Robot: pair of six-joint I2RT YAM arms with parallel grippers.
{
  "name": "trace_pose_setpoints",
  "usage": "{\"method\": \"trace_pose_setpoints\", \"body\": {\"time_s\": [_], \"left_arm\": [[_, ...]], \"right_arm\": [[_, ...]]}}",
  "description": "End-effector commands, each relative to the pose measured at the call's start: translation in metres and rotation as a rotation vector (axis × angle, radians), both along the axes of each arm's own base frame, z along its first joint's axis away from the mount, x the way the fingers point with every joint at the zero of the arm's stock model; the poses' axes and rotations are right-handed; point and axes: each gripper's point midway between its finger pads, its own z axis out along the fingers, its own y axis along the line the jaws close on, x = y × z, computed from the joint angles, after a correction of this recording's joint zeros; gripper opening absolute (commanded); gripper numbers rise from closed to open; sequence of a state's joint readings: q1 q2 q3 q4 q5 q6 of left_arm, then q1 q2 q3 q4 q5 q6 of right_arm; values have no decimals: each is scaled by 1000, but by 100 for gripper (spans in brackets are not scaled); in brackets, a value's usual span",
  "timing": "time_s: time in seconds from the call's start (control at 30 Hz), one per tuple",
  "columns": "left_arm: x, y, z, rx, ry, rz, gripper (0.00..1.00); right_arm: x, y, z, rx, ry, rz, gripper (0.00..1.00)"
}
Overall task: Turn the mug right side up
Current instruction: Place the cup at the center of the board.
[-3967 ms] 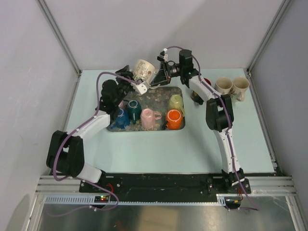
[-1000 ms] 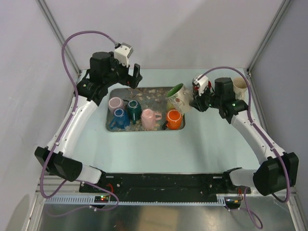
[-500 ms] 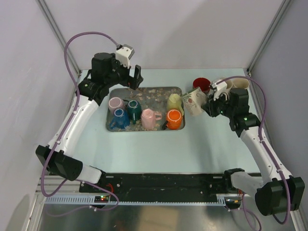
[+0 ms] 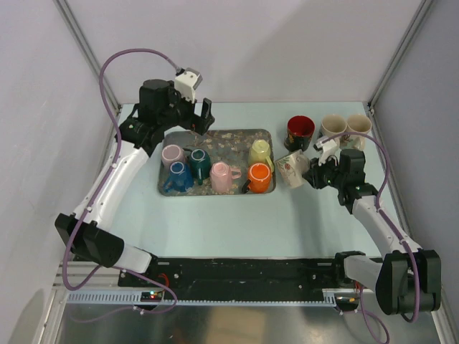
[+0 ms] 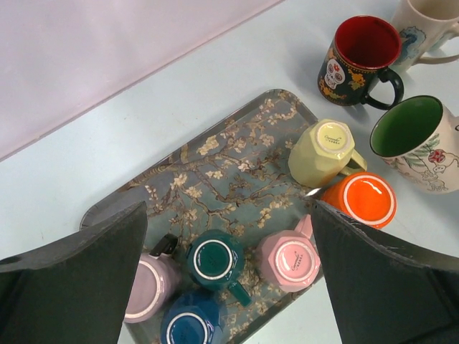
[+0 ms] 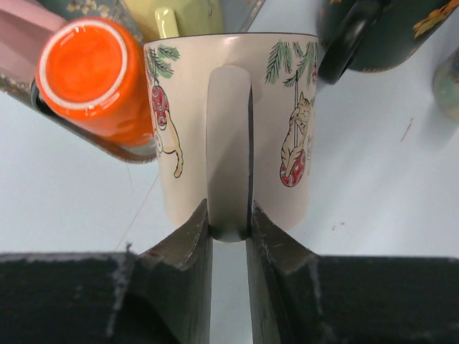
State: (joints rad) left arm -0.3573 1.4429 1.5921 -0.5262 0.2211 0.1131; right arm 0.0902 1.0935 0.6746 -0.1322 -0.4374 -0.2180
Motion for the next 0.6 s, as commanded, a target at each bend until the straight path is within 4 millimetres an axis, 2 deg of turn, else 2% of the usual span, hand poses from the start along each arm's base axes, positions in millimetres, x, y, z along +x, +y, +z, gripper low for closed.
{"method": "trace_pose_setpoints", "body": {"time_s": [0.0, 0.1, 0.2, 0.3, 0.43, 0.57], "left_arm": [[0, 5, 5, 10, -39, 4, 100], [0, 4, -1, 8, -21, 8, 100], [1, 2, -8, 3, -2, 5, 100], [2, 2, -13, 14, 5, -1, 100], [3, 1, -18, 30, 9, -12, 100], [6, -1, -22, 34, 15, -22, 99]], "right_arm": [[14, 6, 41, 22, -253, 94, 0], [-5, -2, 14, -17, -209, 131, 0], [-24, -23, -20, -78, -141, 135, 0], [-35, -32, -31, -123, -115, 162, 0], [-51, -44, -57, -197, 40, 179, 1], [-73, -54, -80, -236, 184, 207, 26]]}}
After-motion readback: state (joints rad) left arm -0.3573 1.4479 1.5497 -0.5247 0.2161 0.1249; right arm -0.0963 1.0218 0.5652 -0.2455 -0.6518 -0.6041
